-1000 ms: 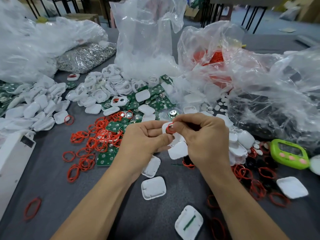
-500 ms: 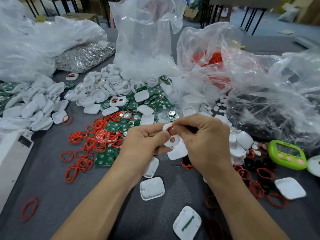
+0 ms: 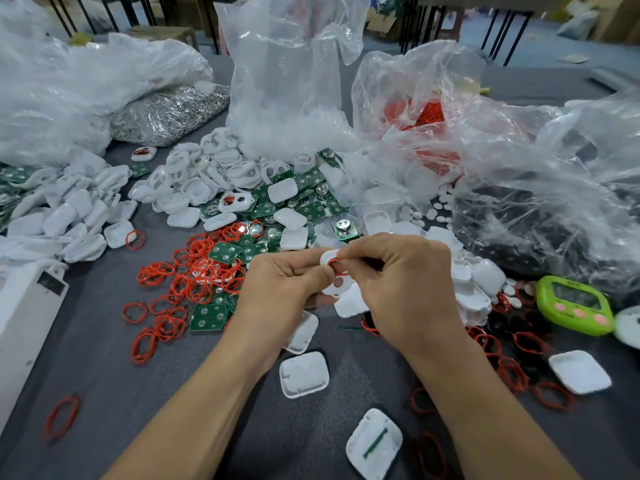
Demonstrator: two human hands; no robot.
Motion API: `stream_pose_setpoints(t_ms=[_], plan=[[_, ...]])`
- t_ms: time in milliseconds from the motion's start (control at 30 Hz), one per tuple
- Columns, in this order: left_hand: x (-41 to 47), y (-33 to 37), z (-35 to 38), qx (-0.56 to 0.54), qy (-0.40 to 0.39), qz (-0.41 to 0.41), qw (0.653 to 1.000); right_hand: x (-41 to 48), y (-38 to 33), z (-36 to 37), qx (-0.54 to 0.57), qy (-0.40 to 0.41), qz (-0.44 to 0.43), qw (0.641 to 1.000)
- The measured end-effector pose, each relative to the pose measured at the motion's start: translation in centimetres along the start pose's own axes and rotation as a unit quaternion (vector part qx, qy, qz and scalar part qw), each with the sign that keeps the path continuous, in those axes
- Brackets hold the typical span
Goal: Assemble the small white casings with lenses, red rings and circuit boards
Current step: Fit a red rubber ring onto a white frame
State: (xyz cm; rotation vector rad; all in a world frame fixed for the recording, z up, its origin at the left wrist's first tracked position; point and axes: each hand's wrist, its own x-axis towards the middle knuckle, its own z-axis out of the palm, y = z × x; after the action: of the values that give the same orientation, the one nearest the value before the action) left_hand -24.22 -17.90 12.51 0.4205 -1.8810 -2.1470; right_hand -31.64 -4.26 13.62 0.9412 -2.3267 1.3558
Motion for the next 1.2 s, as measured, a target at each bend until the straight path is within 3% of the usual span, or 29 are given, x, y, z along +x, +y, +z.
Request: stream_pose_setpoints(t_ms=[233,400,533,667,767,967,1067,1200], plan=[[-0.1,0.1,-0.3,0.018,-0.006,0.005,1.0,-0.1,-0.3,0.1,-0.043,0.013,-0.015,0.999],[-0.3,0.4,-0.6,0.005,-0.008,0.015,1.0,0.1,-0.4,0.0,0.065,0.004,0.1,0.993],[-0.2,0.8,-0.9,-0.069,-0.015,-0.035,0.997,0.8,0.1,-0.4,0.254,-0.038,0.238,0.937],[0.0,1.3,-1.2,-0.165,-0.062,-0.107,0.978,0.9,0.1,-0.1,0.396,-0.122,0.253,0.874],[0.0,1.3,-1.5,-0.17,-0.07,-0.117,0.976,0.7,-0.1,0.1,0.44,-0.124,0.253,0.853],[-0.2,0.5,-1.4,-0.106,-0.078,-0.099,0.986,0.4,0.3,0.5,0.33,-0.056,0.233,0.913],[-0.2,0.7,-1.0,-0.091,-0.072,-0.092,0.989,0.4,0.5,0.6,0.323,-0.045,0.243,0.914],[0.0,0.9,-0.8,-0.019,-0.007,-0.05,0.999,0.6,0.4,0.7,0.323,-0.078,0.267,0.904]])
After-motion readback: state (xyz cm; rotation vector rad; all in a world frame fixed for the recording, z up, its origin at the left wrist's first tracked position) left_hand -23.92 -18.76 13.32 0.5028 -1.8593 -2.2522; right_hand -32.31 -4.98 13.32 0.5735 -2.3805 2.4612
